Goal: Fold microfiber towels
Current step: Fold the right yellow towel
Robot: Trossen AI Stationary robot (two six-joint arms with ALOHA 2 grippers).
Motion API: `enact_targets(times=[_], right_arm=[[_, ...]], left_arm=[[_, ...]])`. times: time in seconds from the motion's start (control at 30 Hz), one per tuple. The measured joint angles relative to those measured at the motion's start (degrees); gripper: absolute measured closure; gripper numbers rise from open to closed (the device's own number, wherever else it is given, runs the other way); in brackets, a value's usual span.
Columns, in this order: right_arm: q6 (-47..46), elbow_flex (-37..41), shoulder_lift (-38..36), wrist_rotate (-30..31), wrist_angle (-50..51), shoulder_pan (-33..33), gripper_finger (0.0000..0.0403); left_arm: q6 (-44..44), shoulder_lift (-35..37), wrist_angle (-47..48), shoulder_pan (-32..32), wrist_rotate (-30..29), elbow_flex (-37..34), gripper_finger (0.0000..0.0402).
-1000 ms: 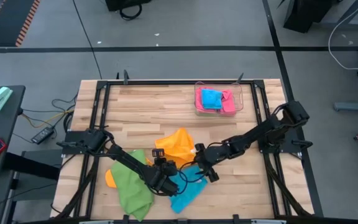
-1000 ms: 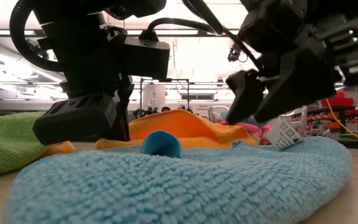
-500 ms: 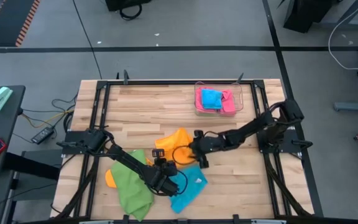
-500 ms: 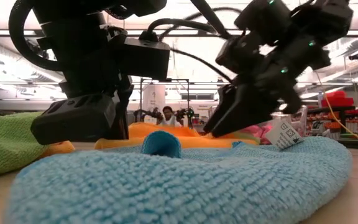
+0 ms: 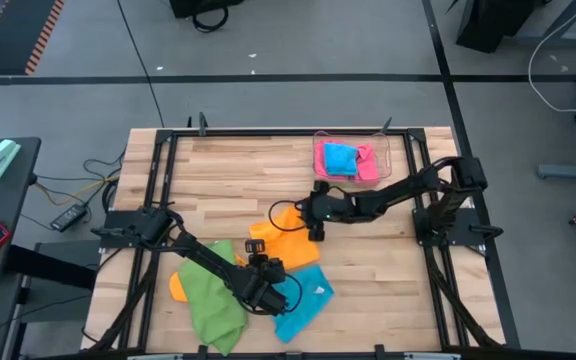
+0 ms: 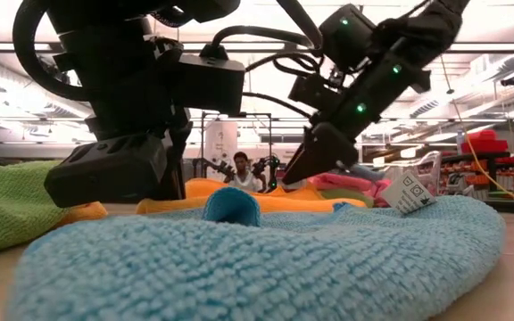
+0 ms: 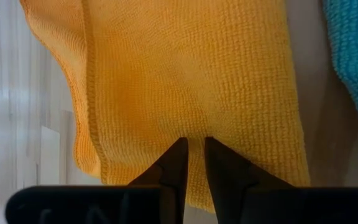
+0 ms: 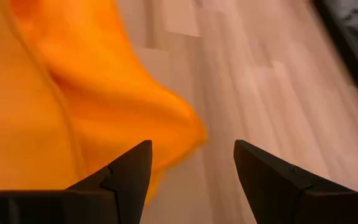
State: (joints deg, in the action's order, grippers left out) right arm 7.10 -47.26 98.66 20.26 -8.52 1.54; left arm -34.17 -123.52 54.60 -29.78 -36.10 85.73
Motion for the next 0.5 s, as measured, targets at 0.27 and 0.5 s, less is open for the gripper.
enact_targets(times=[0.27,0.5], right_arm=[[0.5,-0.5,-3.9,-8.7,6.4,2.1,0.0166],[0.5,2.2,-6.8,-9.0,3.9,6.5,0.0166]], left_arm=[[0.8,2.2,1.0,-0.7,0.1,0.8,0.0328],[6.2,6.1,-1.0,-3.3,3.6,0.9,0.0312]])
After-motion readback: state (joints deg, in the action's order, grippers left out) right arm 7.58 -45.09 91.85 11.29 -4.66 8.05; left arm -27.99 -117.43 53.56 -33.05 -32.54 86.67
